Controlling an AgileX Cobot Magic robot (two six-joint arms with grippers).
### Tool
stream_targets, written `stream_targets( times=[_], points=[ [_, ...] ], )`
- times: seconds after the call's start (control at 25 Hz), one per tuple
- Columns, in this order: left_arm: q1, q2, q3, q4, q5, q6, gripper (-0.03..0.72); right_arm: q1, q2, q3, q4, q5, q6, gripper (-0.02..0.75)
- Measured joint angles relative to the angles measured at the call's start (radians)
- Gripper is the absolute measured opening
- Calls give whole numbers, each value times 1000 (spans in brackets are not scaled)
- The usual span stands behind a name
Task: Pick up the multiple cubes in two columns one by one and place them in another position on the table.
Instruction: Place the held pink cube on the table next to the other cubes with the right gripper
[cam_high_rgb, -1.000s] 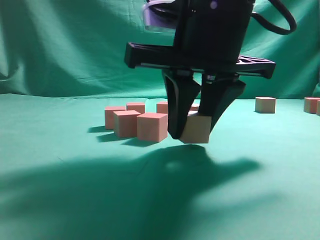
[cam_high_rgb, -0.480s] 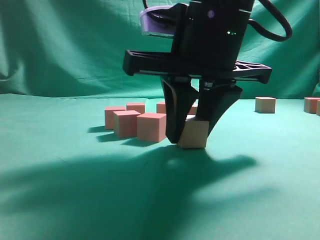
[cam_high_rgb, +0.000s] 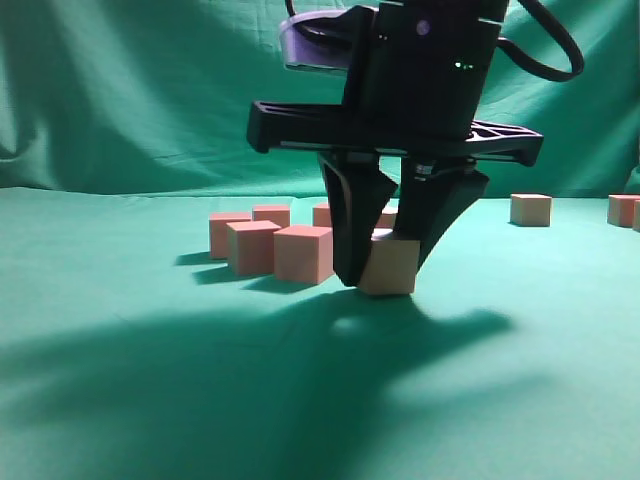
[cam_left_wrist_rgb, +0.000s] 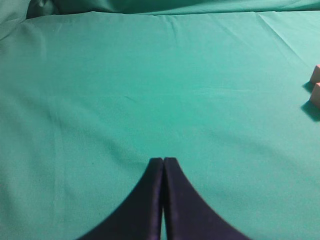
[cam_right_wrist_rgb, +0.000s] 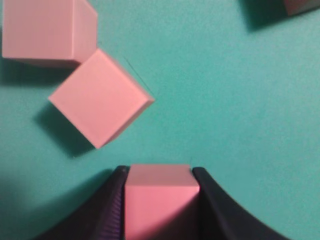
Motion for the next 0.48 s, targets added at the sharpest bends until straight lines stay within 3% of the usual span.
stream_targets(
  times=[0.32,0.36,0.48],
  points=[
    [0,0,0,0,0,0,0,0,0,0,0,0,-16,615],
    [0,0,0,0,0,0,0,0,0,0,0,0,-16,645],
    [0,0,0,0,0,0,0,0,-16,-1,0,32,-19,638]
  ],
)
